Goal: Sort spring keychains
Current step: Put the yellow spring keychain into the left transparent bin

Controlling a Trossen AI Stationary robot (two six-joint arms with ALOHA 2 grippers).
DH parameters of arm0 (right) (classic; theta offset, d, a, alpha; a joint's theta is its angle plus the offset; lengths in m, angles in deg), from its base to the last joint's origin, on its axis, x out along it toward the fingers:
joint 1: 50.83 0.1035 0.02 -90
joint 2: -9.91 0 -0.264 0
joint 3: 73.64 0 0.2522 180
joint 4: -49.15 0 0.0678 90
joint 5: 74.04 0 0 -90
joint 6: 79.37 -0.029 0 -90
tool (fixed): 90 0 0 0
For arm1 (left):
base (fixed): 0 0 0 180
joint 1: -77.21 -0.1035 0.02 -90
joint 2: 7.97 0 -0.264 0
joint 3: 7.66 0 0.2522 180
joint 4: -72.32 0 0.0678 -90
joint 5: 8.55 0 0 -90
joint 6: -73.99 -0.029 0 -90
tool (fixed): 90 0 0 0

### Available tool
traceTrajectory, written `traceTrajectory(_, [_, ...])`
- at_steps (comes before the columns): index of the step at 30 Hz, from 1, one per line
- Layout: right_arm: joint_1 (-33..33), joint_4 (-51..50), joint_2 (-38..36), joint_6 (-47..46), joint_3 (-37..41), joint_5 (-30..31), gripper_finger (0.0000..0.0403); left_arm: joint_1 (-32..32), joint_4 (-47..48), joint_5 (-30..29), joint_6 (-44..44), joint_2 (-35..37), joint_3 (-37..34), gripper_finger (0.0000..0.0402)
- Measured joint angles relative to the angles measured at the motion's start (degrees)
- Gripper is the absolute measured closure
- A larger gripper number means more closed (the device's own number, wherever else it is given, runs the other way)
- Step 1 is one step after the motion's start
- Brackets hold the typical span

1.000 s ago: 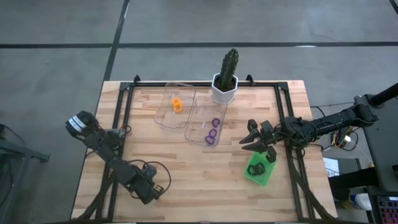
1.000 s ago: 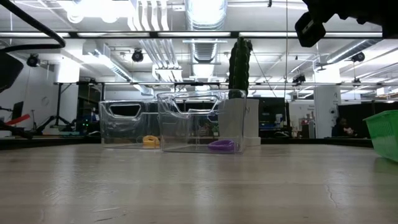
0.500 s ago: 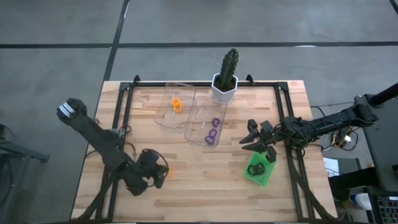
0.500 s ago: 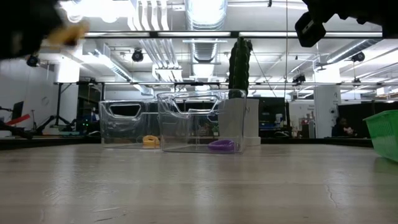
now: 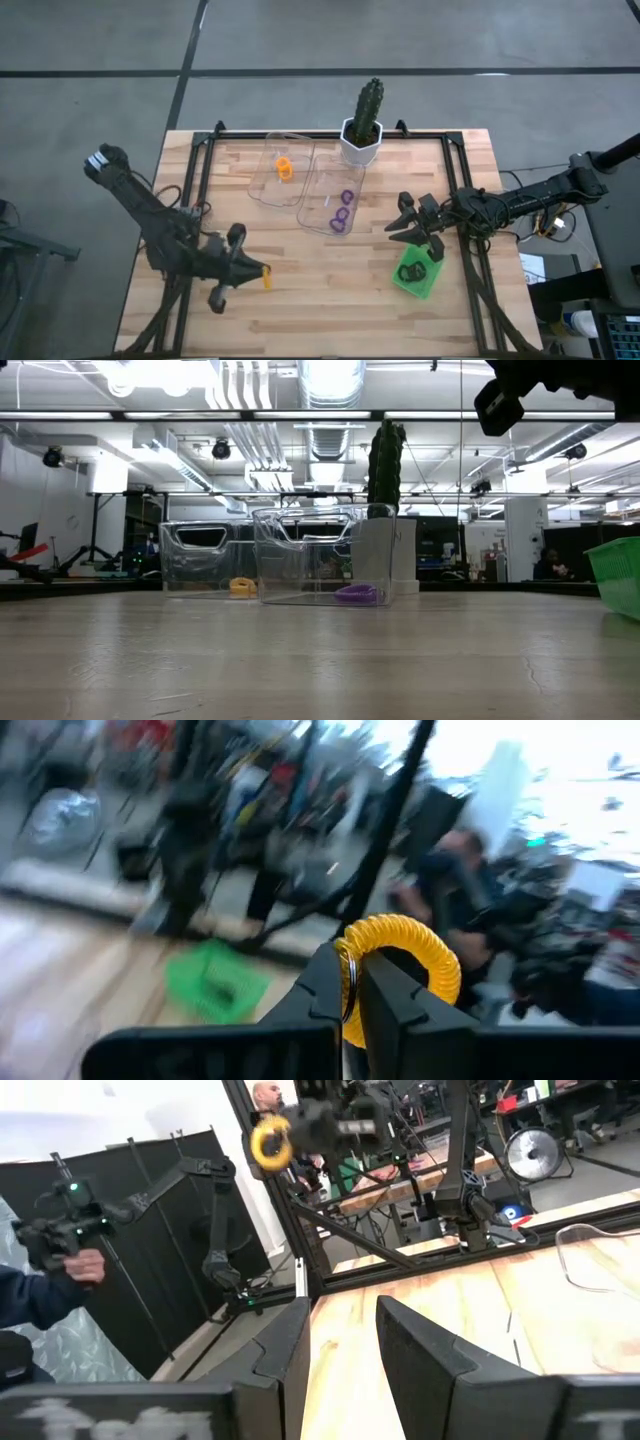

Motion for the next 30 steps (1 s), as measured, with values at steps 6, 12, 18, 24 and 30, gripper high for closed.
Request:
traceTrajectory(6, [0.0, -0.15, 0.0, 0.02, 0.0, 0.0, 0.0291, -0.71, -14.29, 8.54, -14.92, 0.87, -1.92, 0.039])
traceTrajectory(12, [0.0, -0.16, 0.0, 0.83, 0.0, 0.0, 0.0291, -3.42, -18.0, 10.98, -17.82, 0.92, -2.95, 0.039])
traceTrajectory(18, [0.0, -0.16, 0.0, 0.83, 0.0, -0.02, 0.0291, -10.39, -8.8, -7.86, -7.72, 0.54, -2.93, 0.039])
traceTrajectory(24, [0.0, -0.15, 0.0, 0.39, 0.0, -0.02, 0.0291, -24.93, 10.95, -9.25, 11.79, 0.34, -1.03, 0.039])
traceTrajectory(30, [0.0, -0.15, 0.0, -1.37, 0.0, -0.02, 0.0291, -43.26, 29.73, 0.95, 24.86, -1.16, 2.49, 0.039])
